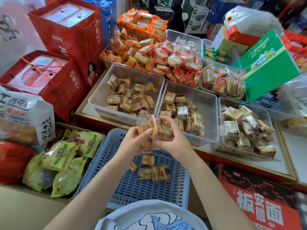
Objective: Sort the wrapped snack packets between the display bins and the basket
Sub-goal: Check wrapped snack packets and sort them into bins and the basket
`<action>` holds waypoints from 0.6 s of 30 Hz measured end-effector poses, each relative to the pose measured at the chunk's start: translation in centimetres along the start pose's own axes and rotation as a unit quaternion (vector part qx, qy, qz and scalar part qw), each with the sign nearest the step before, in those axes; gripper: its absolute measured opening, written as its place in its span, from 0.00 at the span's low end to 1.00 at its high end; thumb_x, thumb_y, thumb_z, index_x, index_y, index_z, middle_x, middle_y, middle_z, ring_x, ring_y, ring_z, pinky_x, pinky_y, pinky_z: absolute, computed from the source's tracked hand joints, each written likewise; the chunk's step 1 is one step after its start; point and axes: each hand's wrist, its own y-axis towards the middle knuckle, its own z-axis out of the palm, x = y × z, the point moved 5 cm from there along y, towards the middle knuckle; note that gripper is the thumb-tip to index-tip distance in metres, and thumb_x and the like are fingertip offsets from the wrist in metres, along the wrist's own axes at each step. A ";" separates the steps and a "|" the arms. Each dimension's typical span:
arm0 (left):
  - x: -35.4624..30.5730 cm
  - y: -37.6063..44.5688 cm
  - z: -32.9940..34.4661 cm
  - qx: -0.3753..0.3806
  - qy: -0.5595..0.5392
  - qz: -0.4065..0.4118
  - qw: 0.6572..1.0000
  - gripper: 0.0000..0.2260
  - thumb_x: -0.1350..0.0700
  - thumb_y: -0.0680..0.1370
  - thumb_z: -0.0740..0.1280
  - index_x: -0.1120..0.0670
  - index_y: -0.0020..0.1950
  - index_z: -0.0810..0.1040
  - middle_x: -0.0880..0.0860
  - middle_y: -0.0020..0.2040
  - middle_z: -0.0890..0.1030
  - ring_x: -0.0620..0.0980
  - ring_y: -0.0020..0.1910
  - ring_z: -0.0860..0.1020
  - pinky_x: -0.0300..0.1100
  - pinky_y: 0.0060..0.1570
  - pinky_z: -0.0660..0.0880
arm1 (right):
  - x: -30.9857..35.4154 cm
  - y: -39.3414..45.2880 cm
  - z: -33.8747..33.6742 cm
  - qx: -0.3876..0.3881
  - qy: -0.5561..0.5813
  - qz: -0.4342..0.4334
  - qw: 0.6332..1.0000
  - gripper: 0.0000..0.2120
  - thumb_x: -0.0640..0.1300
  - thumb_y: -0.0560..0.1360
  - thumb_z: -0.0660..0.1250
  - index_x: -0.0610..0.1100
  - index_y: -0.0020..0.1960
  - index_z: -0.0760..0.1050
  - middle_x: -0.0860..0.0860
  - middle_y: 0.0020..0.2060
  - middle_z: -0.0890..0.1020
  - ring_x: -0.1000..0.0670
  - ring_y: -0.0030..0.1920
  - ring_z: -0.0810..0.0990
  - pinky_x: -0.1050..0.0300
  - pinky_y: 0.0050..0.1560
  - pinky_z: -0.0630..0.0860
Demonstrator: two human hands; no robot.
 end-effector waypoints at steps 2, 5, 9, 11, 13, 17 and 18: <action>0.2 0.1 -0.2 -0.004 -0.001 -0.012 1.000 0.14 0.53 0.81 0.69 0.56 0.64 0.74 0.58 0.56 0.84 0.53 0.50 0.86 0.49 0.41 0.84 | 0.2 0.0 -0.4 -0.029 0.005 -0.013 0.999 0.25 0.41 0.75 0.76 0.57 0.68 0.73 0.55 0.60 0.81 0.58 0.57 0.81 0.63 0.55 0.79; 0.6 0.4 -1.1 -0.053 0.025 -0.033 0.998 0.10 0.54 0.83 0.68 0.54 0.62 0.74 0.58 0.57 0.82 0.55 0.51 0.85 0.50 0.40 0.84 | -0.1 0.2 -1.7 -0.101 0.009 -0.007 0.995 0.14 0.46 0.75 0.76 0.58 0.59 0.79 0.52 0.54 0.85 0.51 0.55 0.82 0.54 0.57 0.80; 0.3 0.8 -2.3 -0.116 0.064 -0.004 0.991 0.06 0.54 0.83 0.67 0.48 0.58 0.73 0.55 0.57 0.81 0.54 0.54 0.83 0.46 0.41 0.83 | -0.6 0.3 -2.4 -0.116 -0.003 0.022 0.993 0.20 0.64 0.66 0.78 0.57 0.53 0.84 0.46 0.55 0.82 0.45 0.56 0.82 0.44 0.61 0.80; -0.1 0.7 -2.4 -0.115 0.065 0.011 0.991 0.06 0.53 0.83 0.67 0.47 0.59 0.73 0.53 0.57 0.81 0.51 0.53 0.83 0.45 0.42 0.83 | -0.5 0.3 -2.4 -0.092 -0.010 0.028 0.995 0.19 0.62 0.66 0.77 0.54 0.52 0.84 0.47 0.55 0.81 0.46 0.57 0.82 0.48 0.60 0.81; -0.7 0.5 -1.8 -0.082 0.064 0.024 0.994 0.09 0.49 0.82 0.67 0.49 0.61 0.73 0.53 0.56 0.82 0.49 0.51 0.83 0.43 0.42 0.82 | -0.5 0.2 -1.8 -0.042 -0.013 0.041 0.998 0.14 0.54 0.71 0.77 0.48 0.53 0.83 0.47 0.51 0.85 0.45 0.53 0.84 0.52 0.54 0.82; -0.9 0.1 0.1 0.026 0.098 0.029 0.994 0.25 0.38 0.74 0.72 0.50 0.65 0.73 0.55 0.56 0.84 0.50 0.49 0.85 0.45 0.44 0.82 | -0.4 0.2 -0.5 -0.012 0.004 0.054 0.998 0.18 0.52 0.72 0.76 0.44 0.55 0.78 0.45 0.49 0.86 0.44 0.49 0.85 0.48 0.51 0.84; -0.7 0.0 0.4 0.048 0.105 0.031 0.993 0.29 0.36 0.70 0.76 0.49 0.64 0.73 0.55 0.56 0.84 0.51 0.50 0.85 0.47 0.46 0.82 | -0.4 0.2 -0.4 -0.012 0.013 0.058 0.998 0.18 0.53 0.73 0.75 0.44 0.56 0.76 0.45 0.48 0.86 0.44 0.46 0.85 0.49 0.48 0.83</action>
